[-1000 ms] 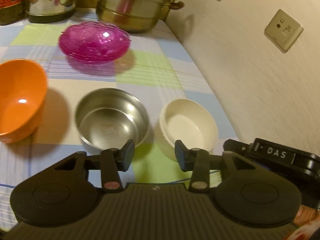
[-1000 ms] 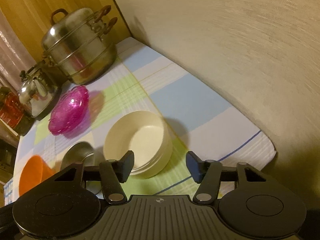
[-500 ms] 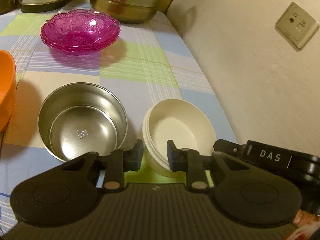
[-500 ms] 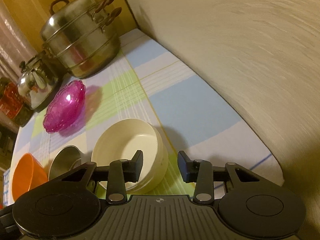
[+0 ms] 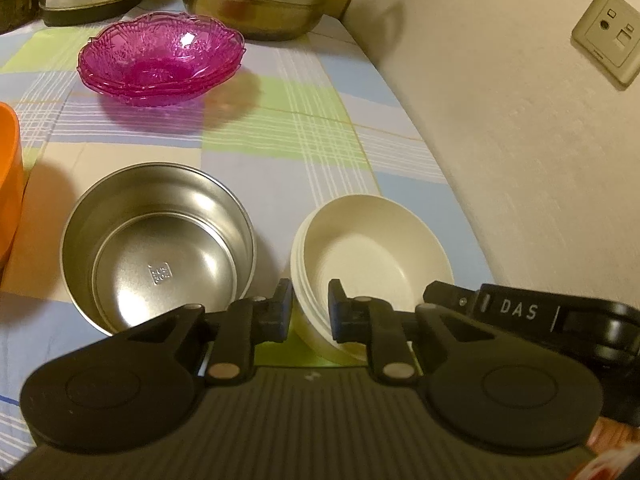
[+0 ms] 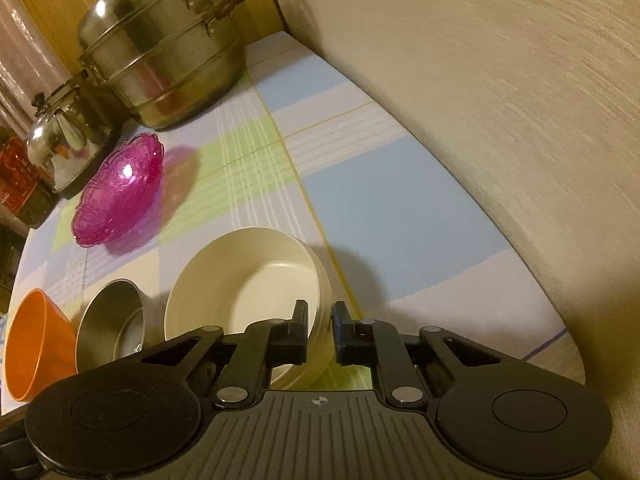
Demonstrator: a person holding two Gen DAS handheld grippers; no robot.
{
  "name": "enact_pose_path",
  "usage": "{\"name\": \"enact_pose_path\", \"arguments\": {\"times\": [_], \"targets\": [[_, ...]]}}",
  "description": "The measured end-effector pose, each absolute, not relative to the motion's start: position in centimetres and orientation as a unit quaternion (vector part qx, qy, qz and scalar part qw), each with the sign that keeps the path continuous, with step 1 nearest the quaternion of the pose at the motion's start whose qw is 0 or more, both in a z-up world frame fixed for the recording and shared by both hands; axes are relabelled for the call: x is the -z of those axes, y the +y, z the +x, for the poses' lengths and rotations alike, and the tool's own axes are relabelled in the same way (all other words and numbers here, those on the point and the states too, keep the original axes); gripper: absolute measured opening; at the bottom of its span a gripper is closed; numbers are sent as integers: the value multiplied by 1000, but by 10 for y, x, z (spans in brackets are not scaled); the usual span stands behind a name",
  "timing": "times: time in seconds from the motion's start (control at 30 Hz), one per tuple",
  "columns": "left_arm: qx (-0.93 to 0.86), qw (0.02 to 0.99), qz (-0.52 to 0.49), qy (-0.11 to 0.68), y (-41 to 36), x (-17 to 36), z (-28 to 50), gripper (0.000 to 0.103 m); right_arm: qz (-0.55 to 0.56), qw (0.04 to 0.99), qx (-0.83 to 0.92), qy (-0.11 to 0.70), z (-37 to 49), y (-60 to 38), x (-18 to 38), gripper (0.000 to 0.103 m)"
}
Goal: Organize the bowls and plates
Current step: 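Close both tools on the cream bowl rim, then lift the cream bowl with both tools and carry it over the orange bowl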
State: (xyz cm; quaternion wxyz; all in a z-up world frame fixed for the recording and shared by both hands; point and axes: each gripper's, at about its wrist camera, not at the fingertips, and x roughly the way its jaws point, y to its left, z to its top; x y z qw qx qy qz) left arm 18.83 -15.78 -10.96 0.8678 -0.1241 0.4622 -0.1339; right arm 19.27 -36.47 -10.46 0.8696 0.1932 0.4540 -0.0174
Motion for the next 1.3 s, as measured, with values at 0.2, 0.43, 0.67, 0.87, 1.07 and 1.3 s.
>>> {"name": "enact_pose_path", "arguments": {"times": [0.2, 0.43, 0.67, 0.87, 1.07, 1.3], "targets": [[145, 864, -124, 465, -158, 109, 184, 16, 197, 870, 31, 450, 184, -367, 100, 11], [157, 868, -136, 452, -149, 89, 173, 13, 207, 876, 40, 434, 162, -365, 82, 11], [148, 880, -152, 425, -114, 56, 155, 13, 204, 890, 21, 408, 146, -338, 45, 11], [110, 896, -166, 396, -60, 27, 142, 13, 191, 900, -28, 392, 149, -288, 13, 11], [53, 906, -183, 378, 7, 11, 135, 13, 166, 900, -90, 394, 165, -217, -4, 11], [0, 904, -202, 377, 70, 16, 137, 13, 145, 887, -143, 414, 187, -148, 6, 11]]}}
